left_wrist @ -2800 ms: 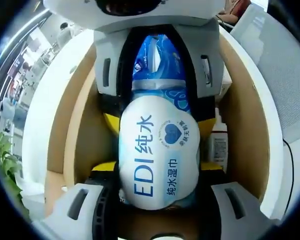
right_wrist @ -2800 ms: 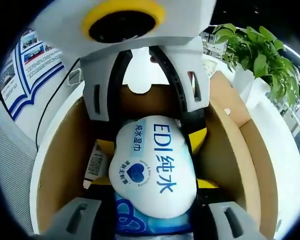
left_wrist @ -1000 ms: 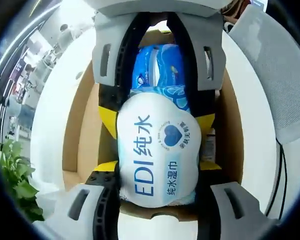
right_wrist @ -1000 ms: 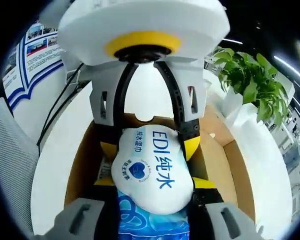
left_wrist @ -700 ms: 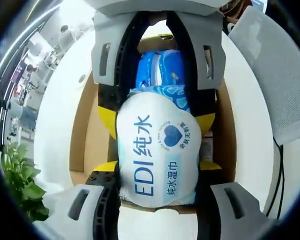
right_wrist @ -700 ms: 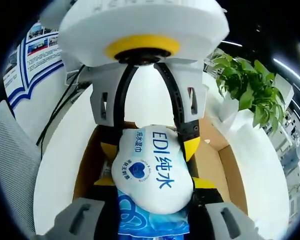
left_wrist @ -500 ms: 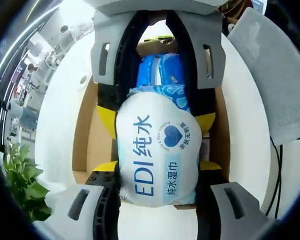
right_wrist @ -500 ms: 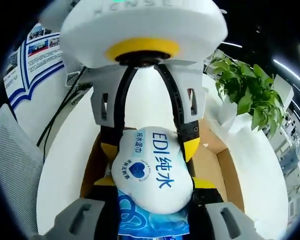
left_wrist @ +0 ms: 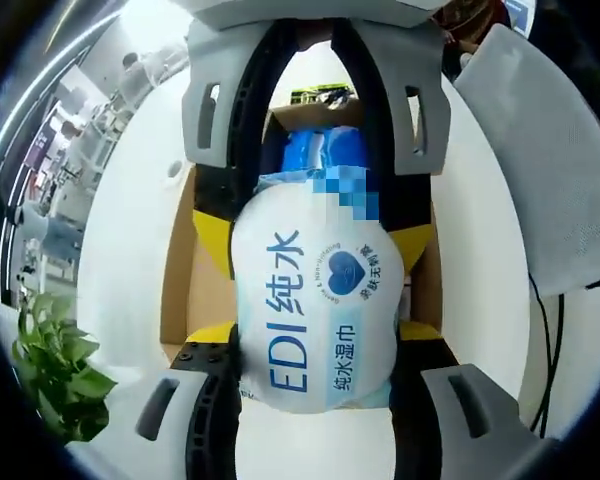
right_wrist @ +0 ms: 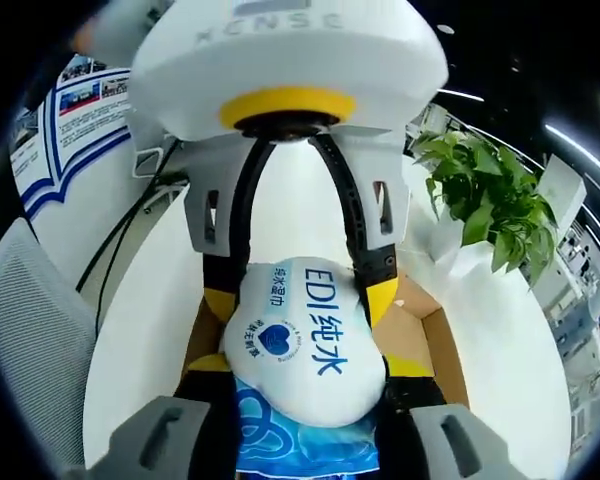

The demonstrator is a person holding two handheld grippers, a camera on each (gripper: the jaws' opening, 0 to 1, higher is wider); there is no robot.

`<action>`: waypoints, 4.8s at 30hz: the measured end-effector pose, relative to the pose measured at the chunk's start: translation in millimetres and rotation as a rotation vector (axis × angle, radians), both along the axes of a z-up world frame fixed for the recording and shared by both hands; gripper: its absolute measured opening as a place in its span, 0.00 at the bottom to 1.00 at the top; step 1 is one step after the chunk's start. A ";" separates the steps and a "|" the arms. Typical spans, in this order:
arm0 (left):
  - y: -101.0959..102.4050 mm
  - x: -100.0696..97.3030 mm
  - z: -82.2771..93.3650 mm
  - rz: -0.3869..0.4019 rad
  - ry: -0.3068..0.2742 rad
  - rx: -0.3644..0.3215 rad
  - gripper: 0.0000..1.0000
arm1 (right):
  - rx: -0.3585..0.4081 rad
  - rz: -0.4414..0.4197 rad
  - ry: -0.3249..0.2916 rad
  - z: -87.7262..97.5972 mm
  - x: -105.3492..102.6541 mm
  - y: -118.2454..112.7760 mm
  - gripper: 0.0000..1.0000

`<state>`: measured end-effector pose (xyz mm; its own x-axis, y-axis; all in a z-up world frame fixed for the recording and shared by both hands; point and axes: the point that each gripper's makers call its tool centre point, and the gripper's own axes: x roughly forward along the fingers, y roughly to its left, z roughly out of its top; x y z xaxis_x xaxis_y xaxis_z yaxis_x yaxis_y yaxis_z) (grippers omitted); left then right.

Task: Operate the shoe box by opening the lid, removing the specified soft item, and placing it in the target area until the item is outside and the box remains undamaged.

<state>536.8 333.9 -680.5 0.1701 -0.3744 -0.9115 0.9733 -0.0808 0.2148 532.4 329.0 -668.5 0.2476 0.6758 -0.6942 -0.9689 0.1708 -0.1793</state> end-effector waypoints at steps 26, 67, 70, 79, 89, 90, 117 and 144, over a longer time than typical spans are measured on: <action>-43.9 -8.2 26.9 -0.030 0.001 -0.017 0.59 | 0.016 -0.022 -0.014 28.3 -9.5 -42.8 0.48; -167.5 -25.8 36.4 -0.116 0.025 -0.029 0.59 | -0.003 -0.103 -0.001 39.2 -26.1 -165.8 0.48; -175.3 -27.2 36.1 -0.116 0.030 -0.030 0.59 | -0.005 -0.102 0.004 39.1 -27.5 -173.3 0.48; -198.7 -29.1 35.7 -0.112 0.041 -0.026 0.59 | -0.009 -0.098 0.016 39.0 -29.5 -197.0 0.49; -225.0 -30.5 32.9 -0.093 0.051 -0.040 0.59 | -0.029 -0.078 0.029 36.2 -30.8 -224.1 0.49; -228.0 -30.5 32.4 -0.093 0.052 -0.041 0.59 | -0.030 -0.078 0.029 35.9 -30.9 -226.1 0.49; -275.4 -29.4 7.5 -0.098 0.070 -0.062 0.59 | -0.049 -0.083 0.047 10.5 -29.1 -273.6 0.49; -283.8 -25.9 -39.4 -0.078 0.114 -0.025 0.59 | -0.052 -0.063 0.080 -35.9 -25.2 -282.5 0.49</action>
